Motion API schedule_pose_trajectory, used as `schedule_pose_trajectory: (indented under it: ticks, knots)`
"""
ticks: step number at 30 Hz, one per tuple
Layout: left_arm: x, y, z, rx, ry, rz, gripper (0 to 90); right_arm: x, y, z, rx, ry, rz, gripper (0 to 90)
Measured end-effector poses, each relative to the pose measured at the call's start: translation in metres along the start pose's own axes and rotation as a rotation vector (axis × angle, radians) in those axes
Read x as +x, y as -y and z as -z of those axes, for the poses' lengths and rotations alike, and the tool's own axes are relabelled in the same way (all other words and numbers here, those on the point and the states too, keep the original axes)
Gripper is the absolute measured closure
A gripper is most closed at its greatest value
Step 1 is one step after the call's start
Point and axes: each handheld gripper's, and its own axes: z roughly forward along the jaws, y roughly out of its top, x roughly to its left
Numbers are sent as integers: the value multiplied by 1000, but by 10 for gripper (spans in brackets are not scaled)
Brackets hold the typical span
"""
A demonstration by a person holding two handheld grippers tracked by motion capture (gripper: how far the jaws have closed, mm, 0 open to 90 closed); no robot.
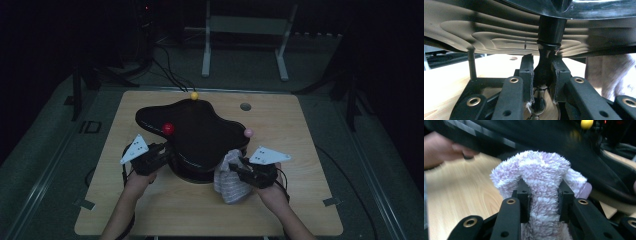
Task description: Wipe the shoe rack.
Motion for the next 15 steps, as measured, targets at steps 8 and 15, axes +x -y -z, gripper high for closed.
schedule_pose_trajectory:
  ticks: [8,15]
  knots:
    - [-3,0,-1,2,17,-6,748,10,-21,25,-99,-11,31,706]
    - [-2,0,0,-3,8,6,748,9,-6,12,-28,-11,3,706]
